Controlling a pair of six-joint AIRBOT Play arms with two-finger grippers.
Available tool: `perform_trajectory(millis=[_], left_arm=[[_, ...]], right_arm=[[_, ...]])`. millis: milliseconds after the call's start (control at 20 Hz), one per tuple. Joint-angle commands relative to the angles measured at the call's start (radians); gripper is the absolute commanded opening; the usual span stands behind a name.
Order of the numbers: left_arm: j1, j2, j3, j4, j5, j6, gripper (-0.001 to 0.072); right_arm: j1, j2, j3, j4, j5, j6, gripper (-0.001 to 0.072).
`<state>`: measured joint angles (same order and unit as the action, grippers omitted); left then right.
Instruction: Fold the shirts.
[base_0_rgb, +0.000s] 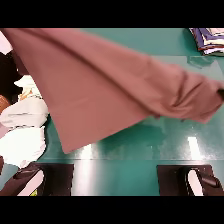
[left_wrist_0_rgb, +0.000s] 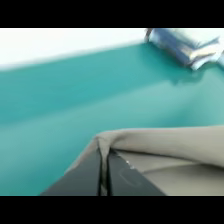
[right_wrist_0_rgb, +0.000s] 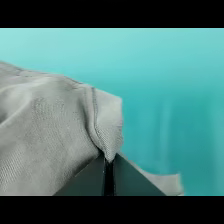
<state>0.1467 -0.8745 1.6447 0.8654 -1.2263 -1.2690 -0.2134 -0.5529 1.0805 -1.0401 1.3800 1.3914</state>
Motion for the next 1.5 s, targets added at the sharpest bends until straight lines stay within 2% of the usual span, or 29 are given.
perform_trajectory(millis=[0, 100, 250, 300, 350, 400, 450, 600, 700, 850, 950, 1150, 1300, 1450], left_arm=[[0.001, 0.002, -0.282, 0.017, -0.016, -0.014, 0.0033], [0.000, -0.002, -0.508, 0.017, 0.003, -0.001, 0.0032], [0.001, -0.002, -0.801, 0.017, 0.134, 0.074, 0.0032], [0.001, -0.002, -0.871, 0.017, 0.178, 0.074, 0.0032], [0.001, -0.002, -0.915, 0.018, 0.201, 0.079, 0.0032], [0.001, -0.002, -0.942, 0.018, 0.207, 0.103, 0.0033], [0.001, -0.002, -0.949, 0.018, 0.204, 0.111, 0.0033], [0.001, -0.002, -0.946, 0.016, 0.206, 0.117, 0.0033], [0.001, -0.002, -0.946, 0.016, 0.210, 0.117, 0.0033], [0.001, -0.002, -0.946, 0.015, 0.213, 0.117, 0.0032], [0.001, -0.002, -0.946, 0.015, 0.214, 0.117, 0.0033], [0.001, -0.002, -0.946, 0.016, 0.212, 0.117, 0.0033], [0.001, -0.002, -0.946, 0.016, 0.213, 0.117, 0.0033], [0.001, -0.002, -0.946, 0.016, 0.212, 0.117, 0.0033]], right_arm=[[0.067, -0.029, -0.173, 0.028, 0.062, 0.022, 0.0013], [0.152, -0.041, -0.312, -0.028, 0.021, 0.051, 0.0013], [0.283, -0.040, -0.438, -0.062, -0.091, 0.072, 0.0015], [0.317, -0.040, -0.457, -0.061, -0.111, 0.073, 0.0020], [0.343, -0.040, -0.470, -0.061, -0.123, 0.081, 0.0158], [0.357, -0.040, -0.475, -0.062, -0.127, 0.093, 0.0390], [0.359, -0.040, -0.470, -0.061, -0.121, 0.094, 0.0420], [0.358, -0.042, -0.368, -0.060, -0.121, 0.093, 0.0420], [0.366, -0.111, -0.279, -0.047, -0.116, 0.093, 0.0496], [0.451, -0.341, -0.158, -0.054, -0.117, 0.061, 0.0496], [0.521, -0.550, -0.062, -0.058, -0.099, 0.010, 0.0495], [0.644, -0.941, 0.148, -0.060, -0.033, -0.021, 0.0492], [0.706, -1.080, 0.275, -0.106, -0.027, -0.024, 0.0486], [0.727, -1.148, 0.364, -0.194, 0.074, -0.024, 0.0480]])
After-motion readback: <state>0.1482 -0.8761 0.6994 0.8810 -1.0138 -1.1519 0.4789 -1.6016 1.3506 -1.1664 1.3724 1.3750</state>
